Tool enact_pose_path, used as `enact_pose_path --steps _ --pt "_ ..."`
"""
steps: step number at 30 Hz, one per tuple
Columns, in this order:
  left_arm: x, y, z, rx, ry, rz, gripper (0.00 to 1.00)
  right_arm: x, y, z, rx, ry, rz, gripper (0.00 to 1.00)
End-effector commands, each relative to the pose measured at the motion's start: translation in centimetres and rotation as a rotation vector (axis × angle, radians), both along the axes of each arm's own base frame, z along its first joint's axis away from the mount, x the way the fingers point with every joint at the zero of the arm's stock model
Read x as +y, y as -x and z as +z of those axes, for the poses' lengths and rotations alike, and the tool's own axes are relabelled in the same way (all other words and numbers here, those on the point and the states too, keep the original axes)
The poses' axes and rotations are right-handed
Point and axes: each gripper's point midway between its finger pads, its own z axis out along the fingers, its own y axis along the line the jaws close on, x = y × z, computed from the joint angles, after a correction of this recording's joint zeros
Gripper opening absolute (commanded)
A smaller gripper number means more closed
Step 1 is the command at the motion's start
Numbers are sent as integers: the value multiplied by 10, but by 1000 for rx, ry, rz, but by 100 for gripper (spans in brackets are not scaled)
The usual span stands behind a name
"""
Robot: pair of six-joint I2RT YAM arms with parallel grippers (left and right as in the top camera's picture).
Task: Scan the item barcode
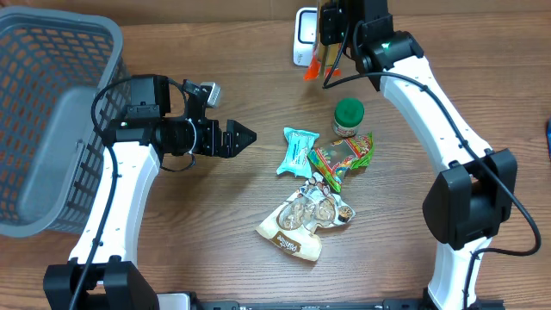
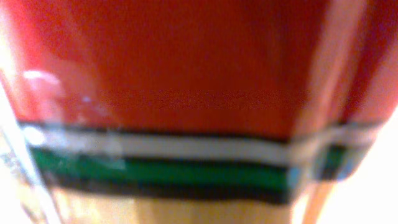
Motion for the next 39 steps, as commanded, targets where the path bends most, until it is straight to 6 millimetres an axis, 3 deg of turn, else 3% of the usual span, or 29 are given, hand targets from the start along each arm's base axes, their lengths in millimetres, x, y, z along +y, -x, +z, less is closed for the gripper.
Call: enact_pose_path --steps 1,9,24,32,39 --pt "2 -4 15 -42 -8 11 100 -18 -11 25 -95 123 -88 4" --pt "4 -4 14 -42 -22 18 100 -24 -14 24 -125 260 -117 4" --pt "5 -4 13 -42 -25 19 100 -17 -29 -37 -93 514 -108 4" --pt "5 -5 13 -42 -24 19 100 -24 -40 -40 -134 606 -135 4" --pt "5 -5 13 -45 -26 17 100 -29 -44 -55 -118 661 -151 4"
